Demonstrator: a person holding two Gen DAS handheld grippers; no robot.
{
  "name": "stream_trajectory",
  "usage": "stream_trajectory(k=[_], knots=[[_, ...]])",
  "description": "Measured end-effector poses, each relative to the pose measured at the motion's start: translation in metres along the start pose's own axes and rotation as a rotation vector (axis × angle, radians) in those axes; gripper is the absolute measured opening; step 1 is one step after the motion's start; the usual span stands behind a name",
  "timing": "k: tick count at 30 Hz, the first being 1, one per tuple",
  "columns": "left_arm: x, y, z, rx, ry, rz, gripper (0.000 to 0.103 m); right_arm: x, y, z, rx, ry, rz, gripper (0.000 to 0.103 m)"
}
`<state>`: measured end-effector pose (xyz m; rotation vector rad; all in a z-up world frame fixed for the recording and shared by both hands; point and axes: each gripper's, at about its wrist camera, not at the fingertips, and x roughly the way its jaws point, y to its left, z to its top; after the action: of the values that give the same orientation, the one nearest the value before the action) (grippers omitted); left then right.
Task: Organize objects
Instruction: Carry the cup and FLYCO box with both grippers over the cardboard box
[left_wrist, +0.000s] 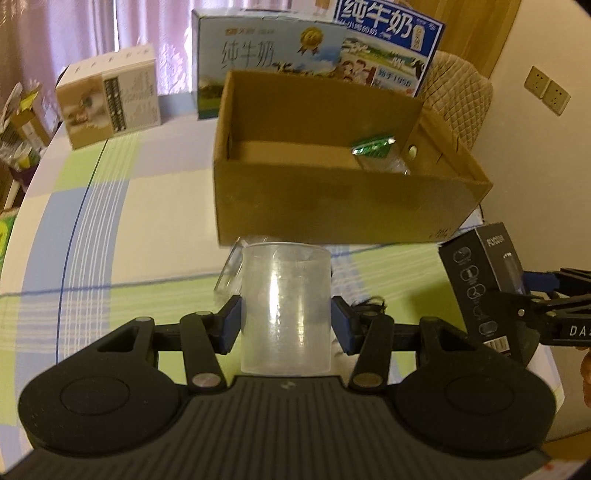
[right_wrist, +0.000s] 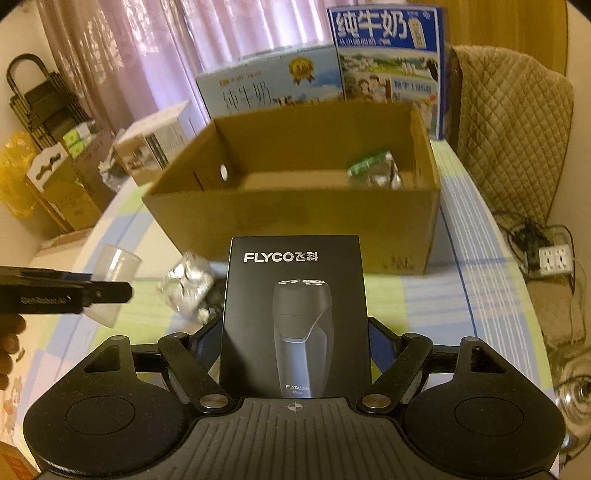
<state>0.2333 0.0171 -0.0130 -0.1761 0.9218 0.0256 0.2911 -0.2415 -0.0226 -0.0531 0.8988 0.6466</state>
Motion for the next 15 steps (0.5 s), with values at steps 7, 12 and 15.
stream_trajectory(k=[7, 12, 15], knots=[[0.002, -0.014, 0.031, 0.026, -0.047, -0.013, 0.046, -0.002, 0.004, 0.037, -0.021, -0.056, 0.071, 0.076], [0.006, -0.019, 0.056, 0.038, -0.077, -0.013, 0.046, 0.001, 0.004, 0.067, -0.025, -0.097, 0.098, 0.076], [0.01, -0.02, 0.072, 0.041, -0.093, -0.008, 0.046, 0.005, 0.002, 0.085, -0.025, -0.12, 0.101, 0.076]])
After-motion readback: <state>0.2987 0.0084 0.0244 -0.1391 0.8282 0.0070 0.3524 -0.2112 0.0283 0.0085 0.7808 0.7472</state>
